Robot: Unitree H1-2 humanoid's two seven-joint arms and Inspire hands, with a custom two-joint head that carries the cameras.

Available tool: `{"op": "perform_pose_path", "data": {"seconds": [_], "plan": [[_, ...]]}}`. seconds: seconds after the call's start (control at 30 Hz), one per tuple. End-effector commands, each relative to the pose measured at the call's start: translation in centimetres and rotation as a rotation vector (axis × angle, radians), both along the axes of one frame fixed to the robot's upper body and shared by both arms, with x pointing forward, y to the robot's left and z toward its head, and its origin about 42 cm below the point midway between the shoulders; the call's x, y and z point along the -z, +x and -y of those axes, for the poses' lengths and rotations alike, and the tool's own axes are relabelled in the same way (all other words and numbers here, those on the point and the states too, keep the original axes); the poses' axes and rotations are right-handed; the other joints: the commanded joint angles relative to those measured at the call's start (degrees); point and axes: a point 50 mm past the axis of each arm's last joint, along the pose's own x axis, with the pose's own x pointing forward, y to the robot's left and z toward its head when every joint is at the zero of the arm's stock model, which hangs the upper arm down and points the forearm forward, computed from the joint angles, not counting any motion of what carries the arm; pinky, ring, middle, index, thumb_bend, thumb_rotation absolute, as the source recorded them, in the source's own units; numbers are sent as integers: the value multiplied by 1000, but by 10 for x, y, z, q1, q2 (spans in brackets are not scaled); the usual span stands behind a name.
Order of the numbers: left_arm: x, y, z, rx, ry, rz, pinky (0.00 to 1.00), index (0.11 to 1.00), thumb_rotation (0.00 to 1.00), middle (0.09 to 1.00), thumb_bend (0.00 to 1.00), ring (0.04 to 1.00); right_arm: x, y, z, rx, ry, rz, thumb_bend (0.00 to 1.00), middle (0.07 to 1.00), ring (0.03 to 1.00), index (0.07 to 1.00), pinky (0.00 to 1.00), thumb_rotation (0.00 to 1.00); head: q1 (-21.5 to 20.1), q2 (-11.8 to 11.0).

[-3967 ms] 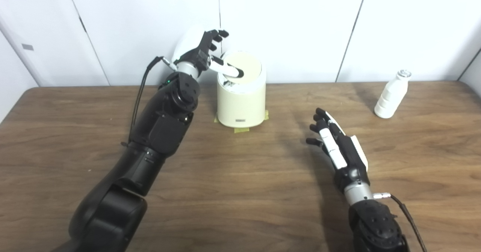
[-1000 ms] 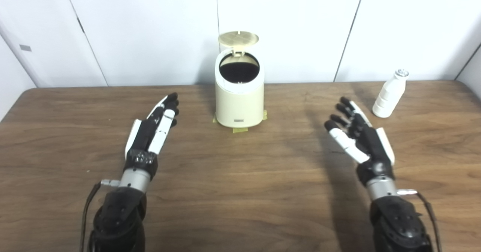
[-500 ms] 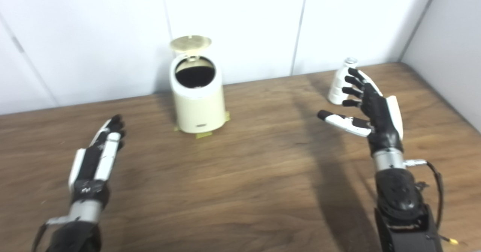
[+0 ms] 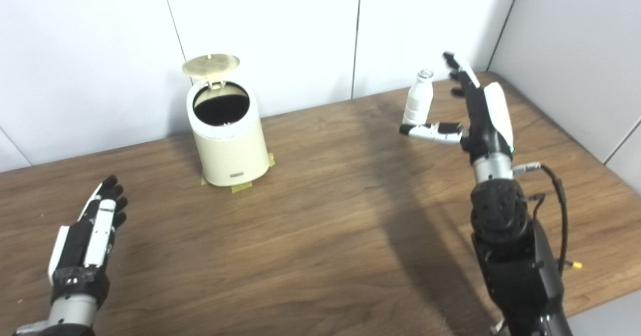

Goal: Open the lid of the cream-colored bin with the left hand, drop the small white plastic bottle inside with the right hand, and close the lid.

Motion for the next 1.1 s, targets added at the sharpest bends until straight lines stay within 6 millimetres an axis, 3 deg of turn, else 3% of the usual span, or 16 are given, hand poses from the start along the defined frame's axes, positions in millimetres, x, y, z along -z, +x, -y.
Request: {"op": "perform_pose_path", "data": {"seconds": [0.0,0.23,0.43,0.67,0.93,1.07], "plan": [[-22,5,1,25,5,91,962,981,808,955,368,950,-20,10,4,5,-42,48,875,952,894,961,754,203,-2,0],[-20,4,-6,34,45,95,931,976,861,945,395,940,-26,40,15,19,-105,35,885,995,966,979,851,196,-5,-1],[-24,3,-6,35,80,97,894,966,871,931,361,924,-30,61,25,21,-112,36,908,1000,1000,997,914,209,-5,-2],[-29,2,-2,43,118,91,909,964,897,929,372,942,-36,89,38,30,-125,-2,897,954,967,986,869,146,-6,-2],[-32,1,-2,67,179,95,918,965,896,946,350,951,-23,114,49,59,-193,-91,900,945,960,952,875,159,-5,-4],[-35,2,-2,76,187,107,889,957,865,939,331,938,-19,121,54,73,-197,-117,896,879,867,933,754,135,-5,-3]]}}
